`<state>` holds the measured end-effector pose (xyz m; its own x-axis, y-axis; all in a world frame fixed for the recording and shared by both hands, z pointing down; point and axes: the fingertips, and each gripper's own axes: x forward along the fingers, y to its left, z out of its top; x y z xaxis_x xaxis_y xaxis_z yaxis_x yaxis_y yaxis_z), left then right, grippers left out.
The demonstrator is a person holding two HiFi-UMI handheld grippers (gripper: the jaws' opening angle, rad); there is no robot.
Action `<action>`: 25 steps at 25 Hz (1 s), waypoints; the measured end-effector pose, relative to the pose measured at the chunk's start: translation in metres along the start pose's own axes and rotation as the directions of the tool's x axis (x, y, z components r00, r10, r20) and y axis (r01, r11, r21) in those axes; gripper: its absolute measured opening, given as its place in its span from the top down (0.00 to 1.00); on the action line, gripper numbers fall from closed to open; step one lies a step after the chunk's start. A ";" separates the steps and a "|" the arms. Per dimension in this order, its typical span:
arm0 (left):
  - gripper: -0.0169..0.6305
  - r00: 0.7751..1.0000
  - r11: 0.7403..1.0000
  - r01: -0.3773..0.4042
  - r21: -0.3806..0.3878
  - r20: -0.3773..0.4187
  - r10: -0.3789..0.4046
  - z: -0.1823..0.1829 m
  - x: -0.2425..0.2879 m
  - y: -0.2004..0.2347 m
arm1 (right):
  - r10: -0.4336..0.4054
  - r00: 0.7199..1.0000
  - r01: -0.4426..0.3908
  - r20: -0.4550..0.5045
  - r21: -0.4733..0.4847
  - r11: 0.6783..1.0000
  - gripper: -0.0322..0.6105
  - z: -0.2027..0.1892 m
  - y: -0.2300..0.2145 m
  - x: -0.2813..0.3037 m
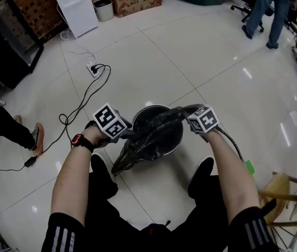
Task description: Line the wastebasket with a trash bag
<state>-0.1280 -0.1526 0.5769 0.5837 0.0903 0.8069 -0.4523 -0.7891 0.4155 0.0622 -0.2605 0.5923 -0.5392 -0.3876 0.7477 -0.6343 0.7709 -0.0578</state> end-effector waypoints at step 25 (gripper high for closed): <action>0.97 0.919 0.914 -0.301 -0.273 0.173 0.354 0.000 -0.020 0.105 | 0.012 1.000 -0.011 -0.020 0.050 0.999 0.94 -0.006 -0.009 0.022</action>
<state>-0.1872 -0.2377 0.6039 0.4928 -0.3016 0.8162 -0.7732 -0.5821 0.2518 0.0595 -0.2731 0.6128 -0.5355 -0.3681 0.7601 -0.6550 0.7492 -0.0987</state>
